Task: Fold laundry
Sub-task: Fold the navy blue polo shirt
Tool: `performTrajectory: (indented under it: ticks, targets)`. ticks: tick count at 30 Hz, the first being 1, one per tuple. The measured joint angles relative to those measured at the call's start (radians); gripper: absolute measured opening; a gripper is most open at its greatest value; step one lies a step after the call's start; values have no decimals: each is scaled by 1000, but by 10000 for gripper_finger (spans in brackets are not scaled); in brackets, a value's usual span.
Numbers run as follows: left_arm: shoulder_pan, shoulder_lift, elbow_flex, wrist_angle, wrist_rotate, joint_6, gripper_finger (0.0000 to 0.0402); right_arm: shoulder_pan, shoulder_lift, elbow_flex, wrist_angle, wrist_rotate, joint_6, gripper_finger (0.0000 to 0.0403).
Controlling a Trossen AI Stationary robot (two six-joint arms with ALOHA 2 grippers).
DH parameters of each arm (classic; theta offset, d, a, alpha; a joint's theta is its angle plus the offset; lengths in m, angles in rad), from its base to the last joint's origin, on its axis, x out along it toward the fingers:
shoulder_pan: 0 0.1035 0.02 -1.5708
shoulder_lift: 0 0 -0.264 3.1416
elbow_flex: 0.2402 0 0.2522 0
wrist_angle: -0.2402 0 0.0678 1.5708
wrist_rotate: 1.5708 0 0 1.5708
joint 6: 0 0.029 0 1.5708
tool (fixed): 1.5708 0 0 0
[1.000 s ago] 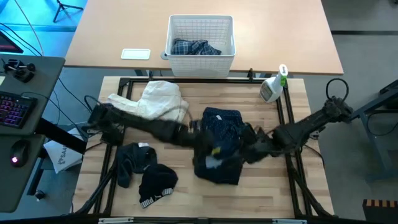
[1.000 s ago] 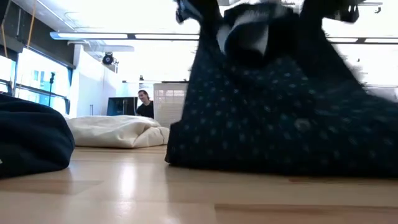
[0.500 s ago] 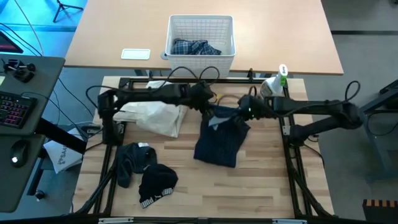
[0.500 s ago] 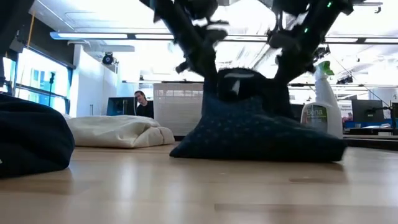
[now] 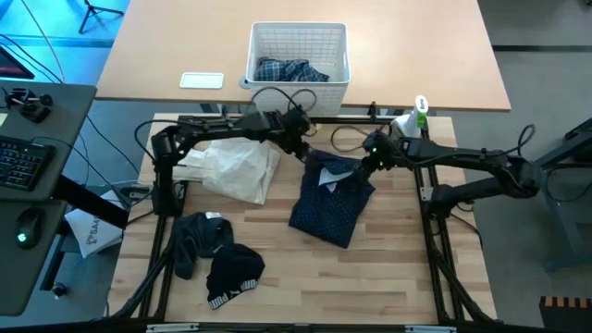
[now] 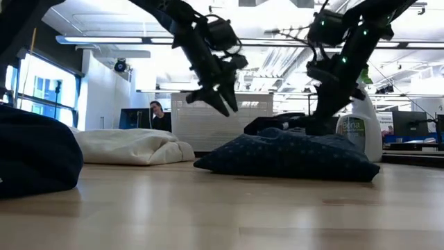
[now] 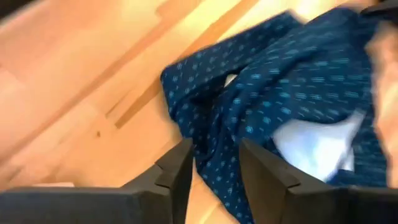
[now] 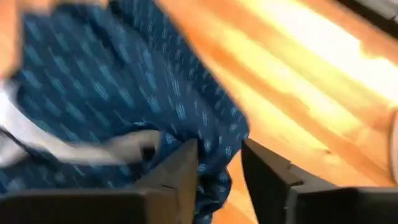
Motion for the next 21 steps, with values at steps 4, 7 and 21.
performTrajectory:
  ticks: [4,7,21]
  targets:
    - [21,-66,1,-15,59,102,134,-25,-47,39,-10,-17,18,167]
    - [-16,-110,2,-43,100,214,134,-27,-88,96,-113,-16,64,183]
    - [-313,-96,0,-111,187,658,115,512,-216,-37,78,-86,184,181]
